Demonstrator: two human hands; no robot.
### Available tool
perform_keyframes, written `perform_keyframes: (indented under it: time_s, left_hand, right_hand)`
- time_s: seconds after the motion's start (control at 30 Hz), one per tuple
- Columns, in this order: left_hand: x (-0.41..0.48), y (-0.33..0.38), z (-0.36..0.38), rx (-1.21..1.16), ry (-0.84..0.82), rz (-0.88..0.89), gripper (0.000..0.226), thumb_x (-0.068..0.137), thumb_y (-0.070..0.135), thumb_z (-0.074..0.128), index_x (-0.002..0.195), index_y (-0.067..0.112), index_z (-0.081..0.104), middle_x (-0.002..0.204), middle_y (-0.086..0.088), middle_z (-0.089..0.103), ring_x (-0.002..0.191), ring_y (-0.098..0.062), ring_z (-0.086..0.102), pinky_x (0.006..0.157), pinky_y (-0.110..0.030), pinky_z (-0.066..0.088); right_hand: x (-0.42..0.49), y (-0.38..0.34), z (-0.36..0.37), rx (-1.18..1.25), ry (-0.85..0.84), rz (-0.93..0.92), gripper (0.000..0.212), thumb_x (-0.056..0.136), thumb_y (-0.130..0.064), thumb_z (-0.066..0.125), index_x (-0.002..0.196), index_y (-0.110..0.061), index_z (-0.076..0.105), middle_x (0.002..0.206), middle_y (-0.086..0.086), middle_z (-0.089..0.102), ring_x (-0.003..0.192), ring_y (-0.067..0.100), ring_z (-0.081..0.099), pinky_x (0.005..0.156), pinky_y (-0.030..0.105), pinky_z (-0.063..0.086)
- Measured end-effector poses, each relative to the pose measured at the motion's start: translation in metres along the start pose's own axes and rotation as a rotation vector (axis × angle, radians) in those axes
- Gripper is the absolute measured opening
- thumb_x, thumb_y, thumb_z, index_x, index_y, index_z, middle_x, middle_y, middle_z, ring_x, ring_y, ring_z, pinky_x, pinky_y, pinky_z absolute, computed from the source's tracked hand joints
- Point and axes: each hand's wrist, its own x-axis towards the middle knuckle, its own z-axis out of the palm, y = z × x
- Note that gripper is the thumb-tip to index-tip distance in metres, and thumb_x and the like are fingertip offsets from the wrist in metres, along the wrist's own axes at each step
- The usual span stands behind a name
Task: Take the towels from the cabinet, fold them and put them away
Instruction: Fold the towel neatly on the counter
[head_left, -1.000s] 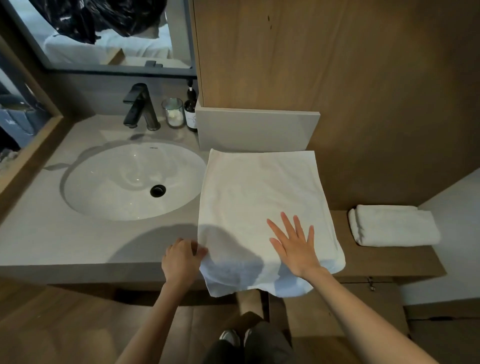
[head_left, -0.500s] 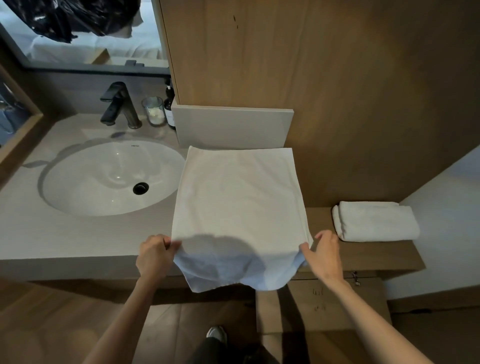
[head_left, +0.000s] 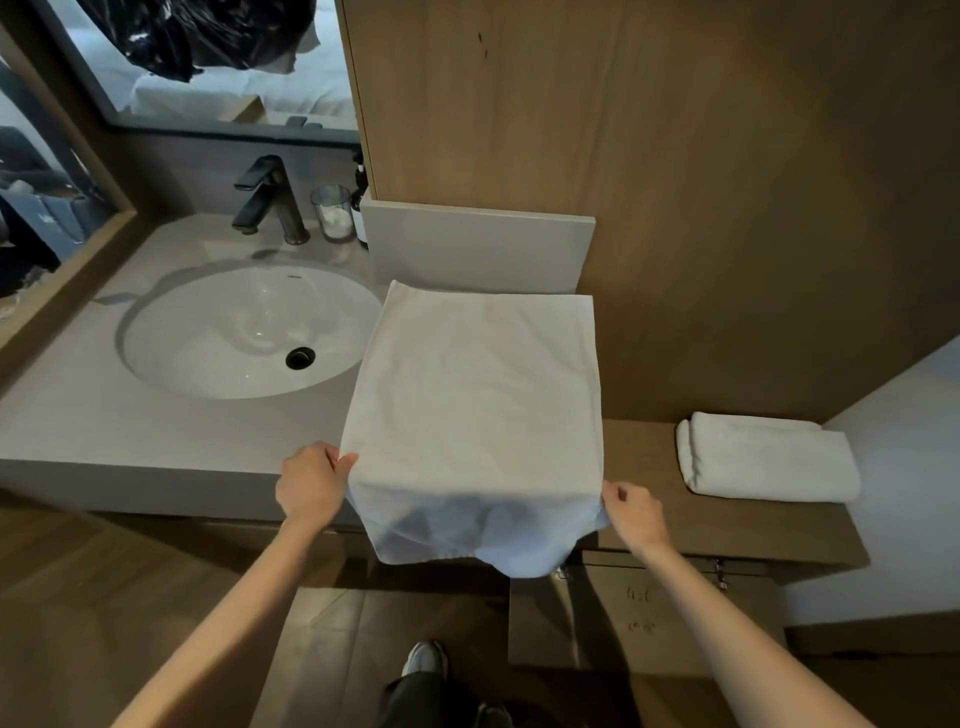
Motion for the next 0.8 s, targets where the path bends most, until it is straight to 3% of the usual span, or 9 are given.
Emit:
perform_keyframes:
  time_s: [0.23,0.33,0.43,0.57,0.7,0.8]
  left_hand:
    - [0.001,0.000,0.004,-0.029,0.009,-0.006,0.023,0.093,0.033,0.060,0.085,0.012,0.057,0.079,-0.008,0.058,0.072,-0.024,0.056,0.067,-0.032,0.046]
    - [0.002,-0.001,0.004,-0.024,0.006,-0.005,0.023,0.093,0.035,0.060,0.086,0.014,0.055,0.081,-0.009,0.059,0.074,-0.025,0.056,0.068,-0.033,0.047]
    - [0.005,-0.004,0.005,-0.022,-0.006,0.003,0.024,0.092,0.036,0.060,0.087,0.013,0.056,0.082,-0.009,0.059,0.074,-0.024,0.056,0.068,-0.033,0.047]
    - [0.006,-0.006,0.003,-0.035,-0.031,0.020,0.024,0.093,0.035,0.060,0.089,0.011,0.058,0.082,-0.010,0.060,0.074,-0.024,0.056,0.068,-0.032,0.046]
    - [0.008,-0.014,-0.002,-0.200,-0.118,-0.006,0.026,0.094,0.033,0.058,0.091,0.007,0.060,0.087,-0.011,0.062,0.084,-0.029,0.058,0.074,-0.035,0.045]
    - [0.005,-0.017,-0.014,-0.323,-0.142,-0.003,0.027,0.094,0.031,0.058,0.089,0.005,0.058,0.082,-0.010,0.059,0.088,-0.034,0.058,0.076,-0.037,0.043]
  right_hand:
    - [0.007,-0.002,-0.014,-0.025,-0.086,0.014,0.019,0.093,-0.012,0.056,0.080,-0.004,0.068,0.081,0.006,0.064,0.074,0.011,0.055,0.059,0.017,0.042]
    - [0.006,-0.004,-0.016,-0.124,-0.115,-0.021,0.028,0.086,-0.007,0.060,0.061,-0.013,0.050,0.063,0.001,0.053,0.059,0.006,0.052,0.056,0.014,0.038]
    - [0.006,0.000,-0.018,-0.200,-0.036,-0.048,0.023,0.083,-0.014,0.065,0.066,-0.011,0.051,0.064,0.002,0.052,0.058,0.010,0.050,0.053,0.020,0.036]
    - [0.008,0.002,-0.031,0.005,0.105,0.012,0.025,0.084,-0.014,0.064,0.064,-0.008,0.051,0.064,0.005,0.050,0.063,0.017,0.045,0.059,0.028,0.035]
    - [0.005,-0.004,-0.047,0.214,0.130,0.044,0.025,0.086,-0.013,0.059,0.062,-0.011,0.053,0.068,0.005,0.053,0.073,0.020,0.049,0.064,0.030,0.038]
    - [-0.003,-0.012,-0.054,0.325,0.173,-0.040,0.007,0.086,-0.009,0.060,0.087,-0.011,0.054,0.074,0.001,0.052,0.070,0.016,0.049,0.061,0.027,0.039]
